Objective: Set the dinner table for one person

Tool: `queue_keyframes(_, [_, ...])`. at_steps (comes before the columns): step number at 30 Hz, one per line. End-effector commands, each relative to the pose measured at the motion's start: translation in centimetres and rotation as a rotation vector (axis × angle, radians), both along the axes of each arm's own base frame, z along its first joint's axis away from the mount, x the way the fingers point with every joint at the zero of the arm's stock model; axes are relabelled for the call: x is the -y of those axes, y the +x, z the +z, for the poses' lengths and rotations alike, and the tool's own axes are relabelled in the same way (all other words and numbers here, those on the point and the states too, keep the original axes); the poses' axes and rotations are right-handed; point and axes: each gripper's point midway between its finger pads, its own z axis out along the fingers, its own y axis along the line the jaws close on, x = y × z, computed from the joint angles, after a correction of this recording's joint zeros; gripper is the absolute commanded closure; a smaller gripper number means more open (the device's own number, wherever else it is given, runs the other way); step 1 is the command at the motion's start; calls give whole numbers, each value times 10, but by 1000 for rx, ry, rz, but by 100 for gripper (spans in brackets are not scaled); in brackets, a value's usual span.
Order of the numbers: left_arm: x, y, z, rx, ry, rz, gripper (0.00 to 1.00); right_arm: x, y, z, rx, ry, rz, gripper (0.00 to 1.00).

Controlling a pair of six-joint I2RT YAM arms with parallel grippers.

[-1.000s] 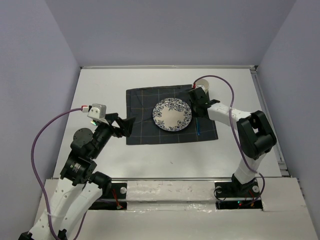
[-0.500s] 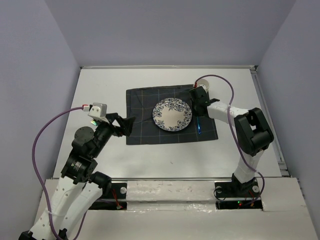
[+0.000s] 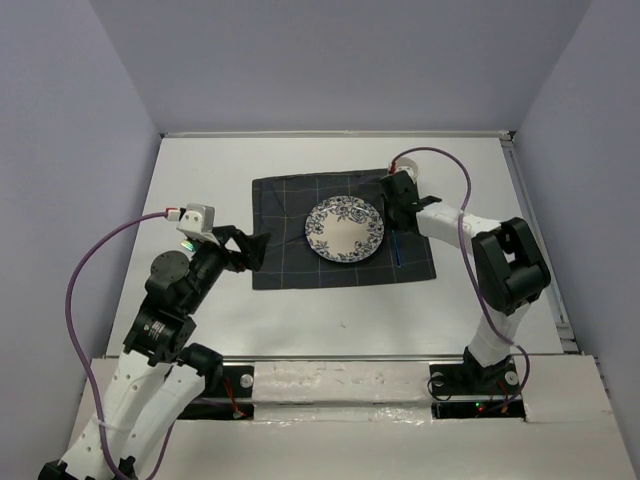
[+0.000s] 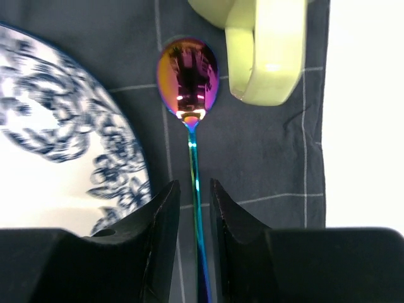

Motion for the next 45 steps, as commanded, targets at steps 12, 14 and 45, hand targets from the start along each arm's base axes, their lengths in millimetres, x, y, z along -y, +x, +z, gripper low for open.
queue_keyframes(12, [-34,19,3,8,-10,175,1,-108,-61,130,227,334,339,70])
queue_keyframes(14, [-40,23,-2,-25,-24,220,1,-119,-72,130,226,371,372,70])
queue_keyframes(45, [-135,78,-197,-521,-149,976,26,-123,-201,150,271,624,650,69])
